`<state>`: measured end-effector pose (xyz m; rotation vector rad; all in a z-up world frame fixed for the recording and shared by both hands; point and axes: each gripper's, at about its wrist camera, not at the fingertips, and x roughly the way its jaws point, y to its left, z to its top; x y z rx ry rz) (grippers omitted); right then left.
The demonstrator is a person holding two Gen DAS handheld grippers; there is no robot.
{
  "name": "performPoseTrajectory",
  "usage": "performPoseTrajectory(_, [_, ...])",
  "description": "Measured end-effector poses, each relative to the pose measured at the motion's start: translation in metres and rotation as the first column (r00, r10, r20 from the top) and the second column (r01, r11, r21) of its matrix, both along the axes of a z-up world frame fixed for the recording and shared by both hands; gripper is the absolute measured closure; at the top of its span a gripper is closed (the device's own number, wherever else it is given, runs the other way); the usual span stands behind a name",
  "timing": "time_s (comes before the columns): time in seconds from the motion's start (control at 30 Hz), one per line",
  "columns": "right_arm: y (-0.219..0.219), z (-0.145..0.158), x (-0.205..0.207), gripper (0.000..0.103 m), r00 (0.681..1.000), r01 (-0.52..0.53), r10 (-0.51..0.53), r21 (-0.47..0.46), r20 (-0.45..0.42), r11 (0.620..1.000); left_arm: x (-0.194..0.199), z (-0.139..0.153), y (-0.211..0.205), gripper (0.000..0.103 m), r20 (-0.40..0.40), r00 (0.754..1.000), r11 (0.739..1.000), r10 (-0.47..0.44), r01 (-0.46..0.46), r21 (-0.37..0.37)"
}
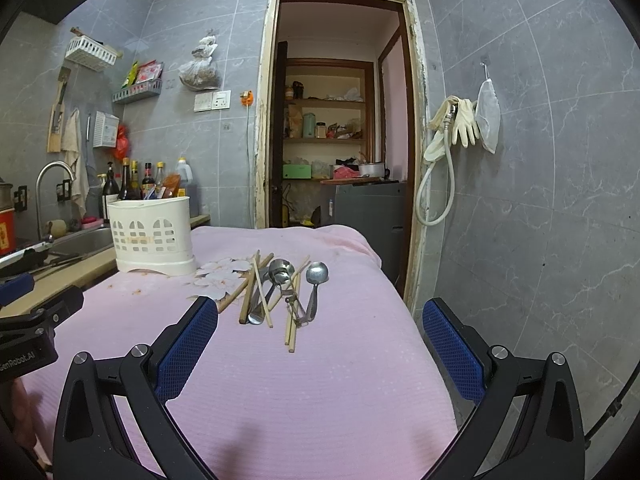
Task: Organize utensils
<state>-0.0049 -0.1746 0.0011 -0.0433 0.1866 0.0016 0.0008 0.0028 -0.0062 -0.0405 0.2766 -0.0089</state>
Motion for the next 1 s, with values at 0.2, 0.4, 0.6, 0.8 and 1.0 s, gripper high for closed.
performPoseTrajectory(0.2, [0.0003,0.0000,-0.0004,0.000,1.000,0.000,0.000,0.000,-0.001,1.000,0.0003,0.0002,0.0003,0.003,0.000,1.000,1.000,0.001,-0.001,0.000])
performPoseTrajectory(0.4, [0.0005,-0.0001,-0.0001,0.000,1.000,0.000,0.000,0.000,-0.002,1.000,0.0004,0.0002,0.0002,0.003,0.000,1.000,1.000,0.000,0.000,0.000])
performPoseTrajectory(0.6, [0.0002,-0.0012,-0.0001,0.000,1.000,-0.001,0.001,0.000,-0.004,1.000,0.0005,-0.0005,-0.0003,0.003,-0.002,1.000,1.000,-0.001,0.001,0.001])
performPoseTrajectory(0.8, [-0.0002,-0.0009,0.0002,0.000,1.000,-0.002,0.002,0.000,-0.005,1.000,0.0008,-0.0002,-0.0002,0.003,-0.002,1.000,1.000,-0.001,0.001,0.001])
performPoseTrajectory(1.0, [0.0004,-0.0037,-0.0004,0.000,1.000,-0.007,0.008,0.005,-0.009,1.000,0.0023,-0.0031,-0.0025,0.003,-0.013,1.000,1.000,-0.007,0.007,0.001])
